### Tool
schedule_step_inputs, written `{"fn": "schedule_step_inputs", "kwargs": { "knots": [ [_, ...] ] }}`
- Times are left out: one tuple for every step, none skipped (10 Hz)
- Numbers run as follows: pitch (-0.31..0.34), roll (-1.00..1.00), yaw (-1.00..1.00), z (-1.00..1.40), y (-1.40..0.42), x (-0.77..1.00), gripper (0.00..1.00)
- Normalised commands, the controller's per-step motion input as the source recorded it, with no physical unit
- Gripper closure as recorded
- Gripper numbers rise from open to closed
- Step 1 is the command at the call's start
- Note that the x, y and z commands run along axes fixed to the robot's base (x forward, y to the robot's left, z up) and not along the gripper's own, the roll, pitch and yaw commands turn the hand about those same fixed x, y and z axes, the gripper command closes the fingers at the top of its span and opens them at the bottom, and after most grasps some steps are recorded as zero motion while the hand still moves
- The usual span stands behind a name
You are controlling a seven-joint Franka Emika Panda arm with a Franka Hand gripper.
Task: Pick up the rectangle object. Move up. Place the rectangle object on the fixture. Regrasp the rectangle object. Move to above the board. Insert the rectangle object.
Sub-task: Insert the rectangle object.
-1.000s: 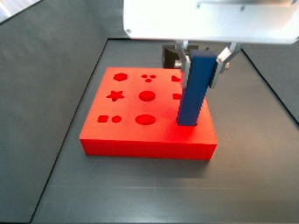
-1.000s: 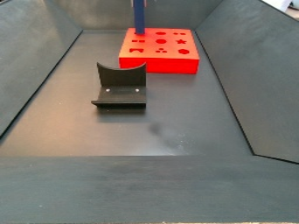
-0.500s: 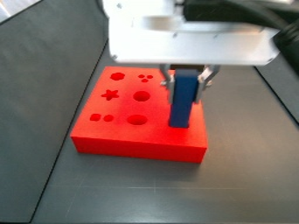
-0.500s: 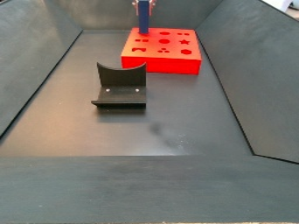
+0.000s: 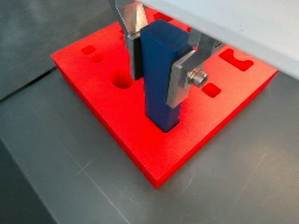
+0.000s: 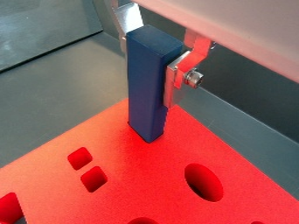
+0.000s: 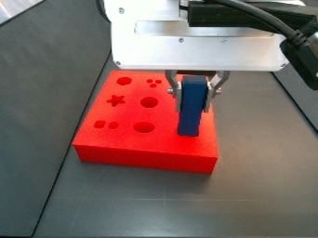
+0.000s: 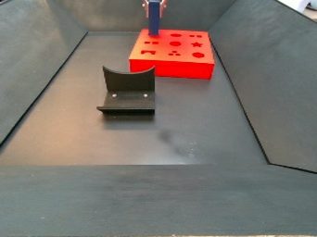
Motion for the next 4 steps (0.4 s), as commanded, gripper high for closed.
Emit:
{"fn": "schedule_step_inputs", "kwargs": {
  "knots": [
    [0.019,0.03,0.00,-0.09,0.00,0.13,1.00],
    [-0.019,0.00,0.00,0.00,0.00,0.00,1.00],
    [-0.046,0.00,0.00,-0.10,0.00,0.00,1.00],
    [0.000,-0.01,0.00,0.00,0.00,0.00,1.00]
  ]
}}
